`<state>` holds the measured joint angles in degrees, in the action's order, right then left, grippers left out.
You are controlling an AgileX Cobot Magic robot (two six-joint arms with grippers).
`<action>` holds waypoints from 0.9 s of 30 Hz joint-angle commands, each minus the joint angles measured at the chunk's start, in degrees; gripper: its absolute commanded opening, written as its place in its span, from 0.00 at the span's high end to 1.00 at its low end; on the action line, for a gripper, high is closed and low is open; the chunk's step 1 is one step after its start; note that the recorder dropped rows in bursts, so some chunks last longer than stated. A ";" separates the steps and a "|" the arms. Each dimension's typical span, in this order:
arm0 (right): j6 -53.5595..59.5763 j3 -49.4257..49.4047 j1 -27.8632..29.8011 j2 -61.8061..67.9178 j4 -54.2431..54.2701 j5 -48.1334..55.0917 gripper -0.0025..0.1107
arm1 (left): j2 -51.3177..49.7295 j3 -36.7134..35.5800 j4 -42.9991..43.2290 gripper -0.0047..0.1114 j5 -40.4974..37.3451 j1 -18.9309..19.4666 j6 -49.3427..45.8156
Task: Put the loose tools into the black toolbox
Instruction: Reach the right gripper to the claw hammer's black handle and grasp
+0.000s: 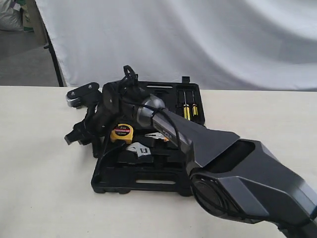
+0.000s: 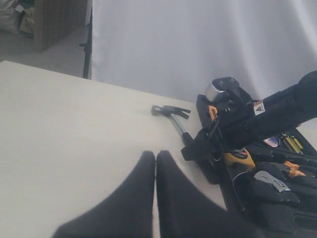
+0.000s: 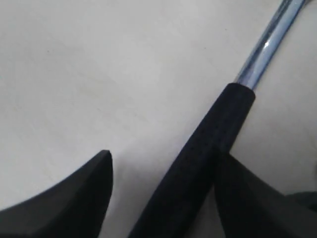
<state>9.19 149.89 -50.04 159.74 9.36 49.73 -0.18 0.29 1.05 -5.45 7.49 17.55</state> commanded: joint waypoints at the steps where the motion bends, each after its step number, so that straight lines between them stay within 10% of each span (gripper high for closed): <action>1: 2.15 -0.06 -2.30 1.11 -0.45 7.08 0.65 | 0.18 0.15 0.25 0.95 0.41 1.45 0.27; 6: 2.26 -0.06 -6.57 0.90 -0.45 15.85 0.98 | 0.18 0.15 0.25 0.95 0.41 1.45 0.27; 27: 3.68 -0.06 -8.82 -6.09 10.78 20.24 0.98 | 0.18 0.15 0.25 0.95 0.41 1.45 0.27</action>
<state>12.17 149.87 -58.86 155.12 19.62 69.69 -0.18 0.29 1.05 -5.45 7.49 17.55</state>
